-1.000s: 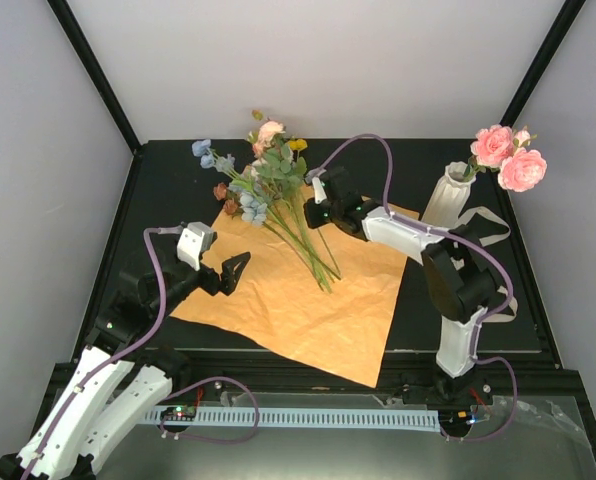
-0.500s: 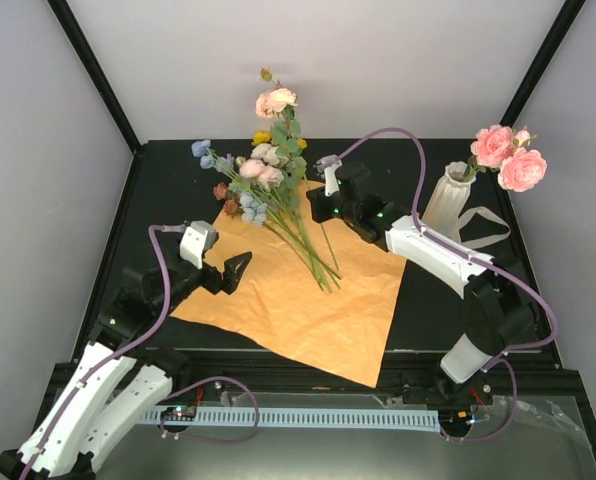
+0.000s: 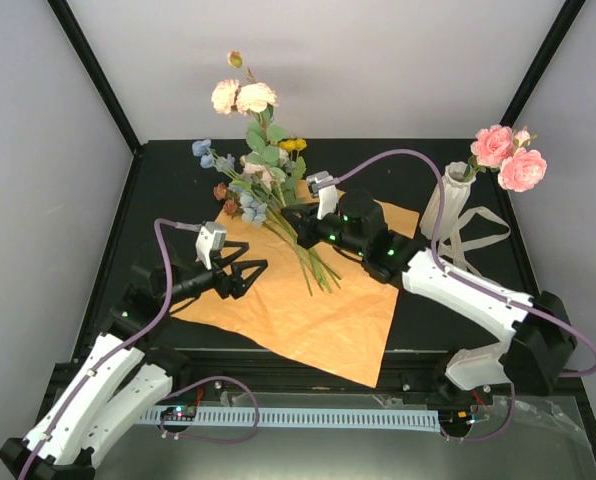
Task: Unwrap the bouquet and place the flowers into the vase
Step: Pick up the fake flower from the wrapping paper.
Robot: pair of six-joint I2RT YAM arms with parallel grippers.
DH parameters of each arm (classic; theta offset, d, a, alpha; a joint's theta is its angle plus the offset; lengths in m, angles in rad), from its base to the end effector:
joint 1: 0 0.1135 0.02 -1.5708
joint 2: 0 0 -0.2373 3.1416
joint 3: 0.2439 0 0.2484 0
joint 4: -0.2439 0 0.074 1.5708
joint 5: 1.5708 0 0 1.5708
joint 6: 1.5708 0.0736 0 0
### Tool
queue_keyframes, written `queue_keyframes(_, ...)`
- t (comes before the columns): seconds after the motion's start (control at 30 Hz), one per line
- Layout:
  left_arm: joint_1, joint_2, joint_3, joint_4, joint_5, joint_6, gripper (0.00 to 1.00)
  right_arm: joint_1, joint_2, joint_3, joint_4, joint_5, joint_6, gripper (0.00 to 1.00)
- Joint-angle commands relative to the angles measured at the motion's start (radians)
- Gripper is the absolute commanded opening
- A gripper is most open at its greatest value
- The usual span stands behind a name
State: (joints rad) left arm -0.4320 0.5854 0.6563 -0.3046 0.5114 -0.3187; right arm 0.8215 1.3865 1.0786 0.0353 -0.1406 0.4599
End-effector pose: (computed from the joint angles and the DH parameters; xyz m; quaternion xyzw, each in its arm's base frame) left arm 0.1600 -0.1134 0.2895 0.1995 0.7491 -0.4045 0.4852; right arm 0.2416 0.2749 0.2914 -0.1847 0.7741 0.4053 0.4499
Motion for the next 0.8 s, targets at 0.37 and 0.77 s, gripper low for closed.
queue_keyframes(0.37,0.001,0.117,-0.028,0.405,0.388,-0.355,0.67,0.176,-0.134,-0.096,0.438,0.019,0.2,0.01)
queue_keyframes(0.77,-0.01,0.091,-0.056,0.409,0.333,-0.272,0.02,0.212,-0.155,-0.111,0.413,-0.068,0.156,0.05)
